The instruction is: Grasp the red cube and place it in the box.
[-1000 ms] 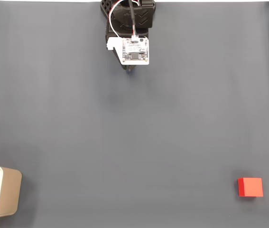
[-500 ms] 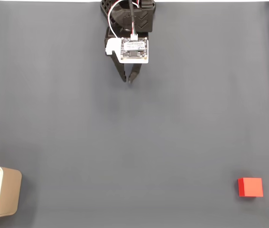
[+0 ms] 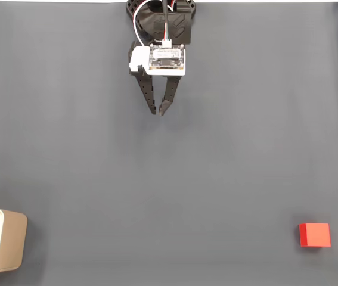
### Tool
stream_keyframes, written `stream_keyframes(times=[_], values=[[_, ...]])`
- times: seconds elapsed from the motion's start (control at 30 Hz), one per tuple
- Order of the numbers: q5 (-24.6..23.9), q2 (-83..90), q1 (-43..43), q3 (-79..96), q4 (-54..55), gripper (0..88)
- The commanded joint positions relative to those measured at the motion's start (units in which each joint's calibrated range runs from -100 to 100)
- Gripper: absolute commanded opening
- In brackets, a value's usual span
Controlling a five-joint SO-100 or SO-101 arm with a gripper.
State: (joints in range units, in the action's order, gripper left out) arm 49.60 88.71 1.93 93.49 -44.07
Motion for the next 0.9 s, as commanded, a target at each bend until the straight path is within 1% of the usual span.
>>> stream_keyframes(times=[0.0,0.23,0.4,0.87], values=[[-0.49,-3.44,-0.58,-6.63,2.84,0.0],[-0.98,-13.41,-1.93,-18.67,3.17,0.0],[-0.29,-21.64,-3.28,-27.34,2.02,0.0],[2.15,-37.67,-10.03,-45.68,-5.03,0.0]])
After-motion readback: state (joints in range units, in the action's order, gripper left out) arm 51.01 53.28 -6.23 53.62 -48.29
